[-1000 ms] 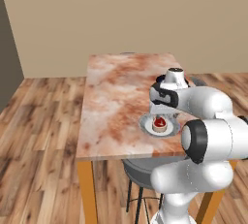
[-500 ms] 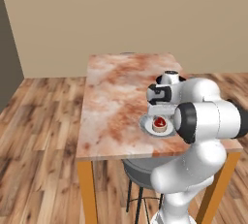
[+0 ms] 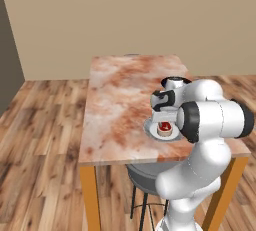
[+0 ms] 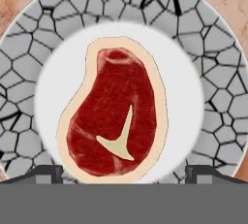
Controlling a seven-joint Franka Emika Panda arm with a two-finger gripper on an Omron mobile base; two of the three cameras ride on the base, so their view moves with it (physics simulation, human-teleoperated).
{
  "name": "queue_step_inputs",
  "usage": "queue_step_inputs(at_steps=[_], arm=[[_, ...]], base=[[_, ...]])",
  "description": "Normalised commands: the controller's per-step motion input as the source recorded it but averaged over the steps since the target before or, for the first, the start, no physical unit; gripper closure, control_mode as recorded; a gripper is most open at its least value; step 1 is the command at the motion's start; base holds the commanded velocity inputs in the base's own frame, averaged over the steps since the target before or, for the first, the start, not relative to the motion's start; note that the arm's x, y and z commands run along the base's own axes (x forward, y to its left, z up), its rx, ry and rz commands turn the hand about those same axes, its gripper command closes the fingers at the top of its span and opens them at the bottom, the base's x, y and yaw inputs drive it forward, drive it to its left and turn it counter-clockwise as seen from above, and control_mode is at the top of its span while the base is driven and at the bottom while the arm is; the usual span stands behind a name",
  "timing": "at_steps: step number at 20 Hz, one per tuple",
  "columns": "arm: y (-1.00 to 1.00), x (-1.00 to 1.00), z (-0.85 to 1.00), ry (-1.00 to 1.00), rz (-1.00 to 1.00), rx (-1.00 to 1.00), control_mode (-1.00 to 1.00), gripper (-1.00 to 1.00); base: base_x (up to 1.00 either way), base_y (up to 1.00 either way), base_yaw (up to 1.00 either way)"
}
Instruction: Transport the steak and onion to the fridge. Place the steak on the rack containing meat and place the onion on the rack containing the vegetable, ensuring meats and vegetables are on different racks.
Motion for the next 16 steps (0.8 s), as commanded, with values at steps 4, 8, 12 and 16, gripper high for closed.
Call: queue_step_inputs(at_steps=[4,8,12,16], arm=[[0.00,0.14,-0.17,0.00,0.00,0.00,-1.00,-1.00],[0.00,0.22,-0.06,0.00,0.00,0.00,-1.00,-1.00],[0.00,0.28,0.00,0.00,0.00,0.00,-1.00,-1.00],[0.00,0.36,0.00,0.00,-0.02,0.00,-1.00,-1.00]], base=[[0.00,0.00,0.00],[0.00,0.00,0.00],[0.00,0.00,0.00],[0.00,0.00,0.00]])
